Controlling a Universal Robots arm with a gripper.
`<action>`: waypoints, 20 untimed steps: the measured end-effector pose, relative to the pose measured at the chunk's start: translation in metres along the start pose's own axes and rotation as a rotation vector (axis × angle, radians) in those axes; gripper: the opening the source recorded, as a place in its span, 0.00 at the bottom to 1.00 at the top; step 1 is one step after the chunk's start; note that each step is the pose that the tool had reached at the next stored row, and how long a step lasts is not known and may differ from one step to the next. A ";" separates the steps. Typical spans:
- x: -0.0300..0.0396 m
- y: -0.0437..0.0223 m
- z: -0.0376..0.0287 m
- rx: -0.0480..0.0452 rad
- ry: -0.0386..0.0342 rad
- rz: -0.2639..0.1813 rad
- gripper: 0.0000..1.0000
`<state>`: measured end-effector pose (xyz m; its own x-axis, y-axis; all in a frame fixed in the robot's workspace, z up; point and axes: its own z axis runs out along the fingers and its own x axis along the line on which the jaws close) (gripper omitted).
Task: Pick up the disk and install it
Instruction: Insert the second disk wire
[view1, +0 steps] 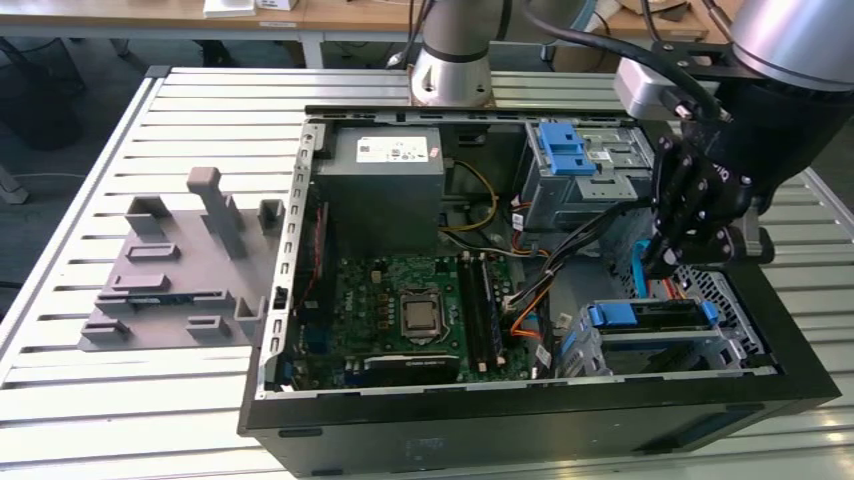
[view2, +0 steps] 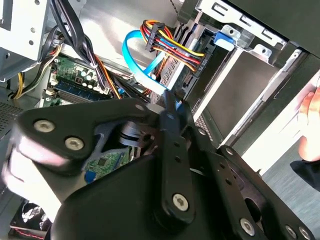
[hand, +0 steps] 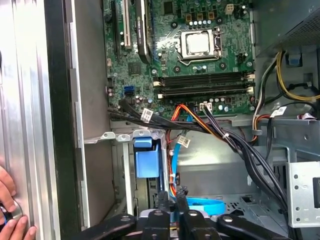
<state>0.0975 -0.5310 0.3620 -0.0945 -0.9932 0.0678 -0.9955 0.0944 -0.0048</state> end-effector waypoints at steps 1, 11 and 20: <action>-0.0001 -0.0001 0.0005 0.0000 -0.0001 0.000 0.18; 0.0057 -0.0007 0.0064 -0.0072 -0.0761 0.000 0.16; 0.0189 -0.0020 0.0176 -0.0078 -0.0827 0.000 0.16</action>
<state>0.0976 -0.5511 0.3458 -0.0946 -0.9954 -0.0148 -0.9955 0.0946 0.0030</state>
